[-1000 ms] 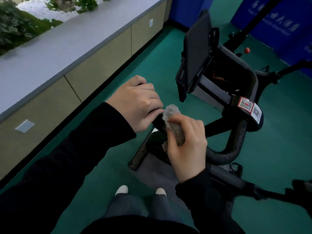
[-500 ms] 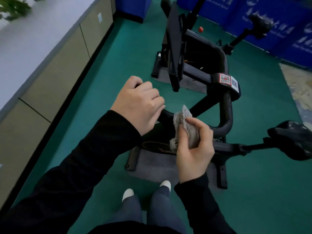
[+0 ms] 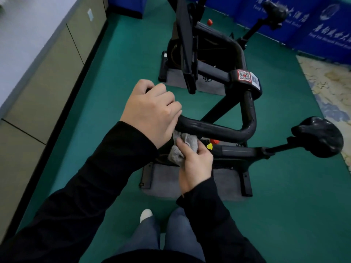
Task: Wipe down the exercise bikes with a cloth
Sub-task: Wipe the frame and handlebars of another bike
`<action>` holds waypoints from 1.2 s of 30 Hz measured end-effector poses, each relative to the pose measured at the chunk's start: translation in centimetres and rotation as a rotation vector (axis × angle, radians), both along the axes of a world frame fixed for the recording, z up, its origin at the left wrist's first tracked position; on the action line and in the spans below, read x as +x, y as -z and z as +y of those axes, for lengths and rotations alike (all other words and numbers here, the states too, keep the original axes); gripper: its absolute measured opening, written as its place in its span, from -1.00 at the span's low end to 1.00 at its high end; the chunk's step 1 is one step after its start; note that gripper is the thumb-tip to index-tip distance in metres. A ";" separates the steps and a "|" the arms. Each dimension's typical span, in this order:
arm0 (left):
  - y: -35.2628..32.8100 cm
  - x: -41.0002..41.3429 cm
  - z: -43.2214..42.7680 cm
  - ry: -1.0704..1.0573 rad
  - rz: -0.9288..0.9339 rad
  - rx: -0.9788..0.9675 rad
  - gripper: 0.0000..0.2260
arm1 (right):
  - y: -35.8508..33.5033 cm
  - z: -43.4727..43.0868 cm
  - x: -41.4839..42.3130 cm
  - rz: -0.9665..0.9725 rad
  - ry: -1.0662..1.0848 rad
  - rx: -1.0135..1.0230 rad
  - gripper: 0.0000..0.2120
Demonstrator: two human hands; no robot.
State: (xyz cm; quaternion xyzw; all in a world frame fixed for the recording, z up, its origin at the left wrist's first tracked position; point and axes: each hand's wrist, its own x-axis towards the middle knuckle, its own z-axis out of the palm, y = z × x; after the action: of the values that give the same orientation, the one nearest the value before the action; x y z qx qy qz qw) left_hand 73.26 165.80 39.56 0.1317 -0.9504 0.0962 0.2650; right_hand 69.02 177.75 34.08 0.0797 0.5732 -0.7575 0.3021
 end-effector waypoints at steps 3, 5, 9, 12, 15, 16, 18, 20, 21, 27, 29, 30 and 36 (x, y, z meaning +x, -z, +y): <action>0.0 0.0 0.1 0.002 0.012 -0.011 -0.72 | 0.2 -0.7 0.2 -0.021 -0.071 -0.039 -0.86; 0.0 0.0 0.1 0.008 0.011 -0.013 -0.72 | 0.4 -0.7 0.1 0.007 -0.064 -0.037 -0.90; 0.1 0.0 -0.1 0.025 0.027 -0.012 -0.73 | 1.1 1.6 -0.9 0.121 0.166 0.049 -0.80; 0.3 -0.1 0.0 0.026 0.045 -0.008 -0.74 | 1.7 3.0 -1.8 0.317 0.291 0.227 -0.78; 0.5 -0.3 0.0 0.020 0.065 -0.022 -0.73 | 1.7 2.0 -1.0 0.569 0.173 0.351 -0.75; 0.5 -0.3 -0.1 0.021 0.075 -0.030 -0.73 | 1.6 1.6 -0.7 0.613 0.142 0.373 -0.74; 0.5 -0.3 -0.1 0.031 0.095 -0.040 -0.73 | 1.4 1.9 -0.8 0.625 0.152 0.401 -0.72; 0.6 -0.3 -0.1 0.041 0.108 -0.042 -0.73 | 1.0 3.1 -2.0 0.569 0.242 0.403 -0.69; 0.6 -0.2 -0.1 0.043 0.111 -0.042 -0.74 | 0.9 3.8 -2.7 0.553 0.292 0.409 -0.67; 0.6 -0.3 0.0 0.034 0.114 -0.047 -0.74 | 1.1 3.5 -2.3 0.752 0.226 0.422 -0.71; 0.6 -0.3 0.0 0.030 0.119 -0.057 -0.75 | 1.1 3.8 -2.6 0.797 0.191 0.435 -0.70; 0.6 -0.3 -0.1 0.028 0.118 -0.062 -0.74 | 1.0 4.4 -3.2 0.792 0.195 0.444 -0.71; 0.6 -0.4 0.2 0.002 0.122 -0.051 -0.74 | 0.4 6.2 -5.3 0.814 0.255 0.509 -0.72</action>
State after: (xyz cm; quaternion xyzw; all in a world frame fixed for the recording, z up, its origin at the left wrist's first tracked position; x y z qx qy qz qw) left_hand 72.83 165.97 38.93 0.1297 -0.9298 0.1119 0.3258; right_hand 63.70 183.99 33.67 -0.0820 0.7971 -0.5941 -0.0704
